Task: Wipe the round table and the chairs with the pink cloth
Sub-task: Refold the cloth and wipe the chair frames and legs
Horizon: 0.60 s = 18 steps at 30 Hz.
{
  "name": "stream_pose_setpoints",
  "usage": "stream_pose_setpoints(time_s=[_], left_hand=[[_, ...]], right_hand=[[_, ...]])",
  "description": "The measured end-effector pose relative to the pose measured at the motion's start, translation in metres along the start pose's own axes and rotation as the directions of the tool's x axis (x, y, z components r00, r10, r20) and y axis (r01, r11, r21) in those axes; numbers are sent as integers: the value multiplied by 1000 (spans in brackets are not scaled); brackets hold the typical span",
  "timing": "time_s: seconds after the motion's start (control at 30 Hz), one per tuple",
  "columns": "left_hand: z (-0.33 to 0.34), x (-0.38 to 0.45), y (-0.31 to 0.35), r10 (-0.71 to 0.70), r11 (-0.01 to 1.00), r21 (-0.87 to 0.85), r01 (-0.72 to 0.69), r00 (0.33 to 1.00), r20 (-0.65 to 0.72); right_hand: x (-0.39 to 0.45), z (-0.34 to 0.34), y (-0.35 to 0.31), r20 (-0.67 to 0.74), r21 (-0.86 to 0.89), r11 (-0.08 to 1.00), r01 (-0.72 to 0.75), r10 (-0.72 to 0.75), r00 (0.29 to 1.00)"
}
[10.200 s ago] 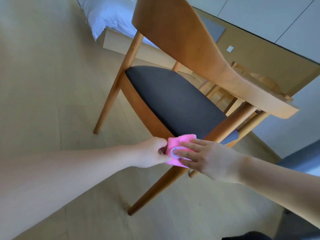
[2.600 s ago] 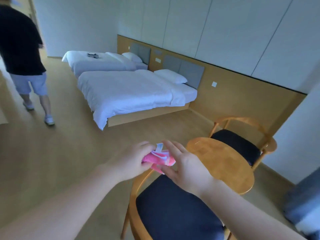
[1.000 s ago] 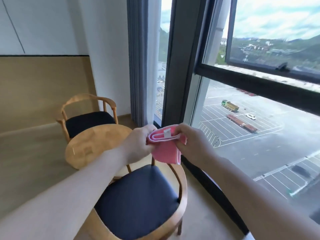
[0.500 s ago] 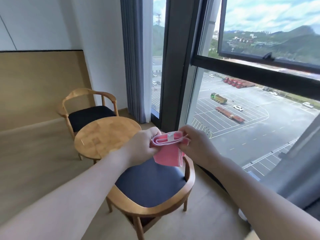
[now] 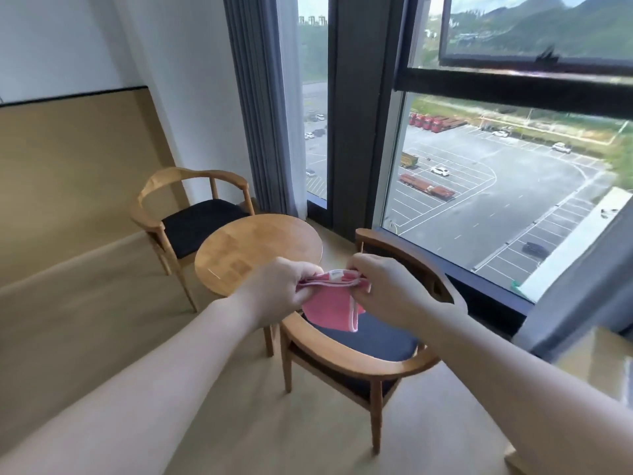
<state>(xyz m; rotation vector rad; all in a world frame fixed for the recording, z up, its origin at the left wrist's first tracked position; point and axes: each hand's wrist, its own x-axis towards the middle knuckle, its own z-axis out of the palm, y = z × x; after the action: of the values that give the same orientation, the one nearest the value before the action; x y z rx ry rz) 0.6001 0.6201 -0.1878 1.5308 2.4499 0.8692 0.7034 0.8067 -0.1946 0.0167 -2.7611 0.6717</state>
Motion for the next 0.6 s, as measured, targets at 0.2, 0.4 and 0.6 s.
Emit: stream_pose_setpoints(time_s=[0.2, 0.4, 0.6], left_hand=[[20, 19, -44, 33, 994, -106, -38, 998, -45], [12, 30, -98, -28, 994, -104, 29, 999, 17], [-11, 32, -146, -94, 987, -128, 94, 996, 7]], right_hand=[[20, 35, 24, 50, 52, 975, -218, 215, 975], [71, 82, 40, 7, 62, 984, -169, 169, 986], [111, 115, 33, 52, 117, 988, -102, 97, 994]])
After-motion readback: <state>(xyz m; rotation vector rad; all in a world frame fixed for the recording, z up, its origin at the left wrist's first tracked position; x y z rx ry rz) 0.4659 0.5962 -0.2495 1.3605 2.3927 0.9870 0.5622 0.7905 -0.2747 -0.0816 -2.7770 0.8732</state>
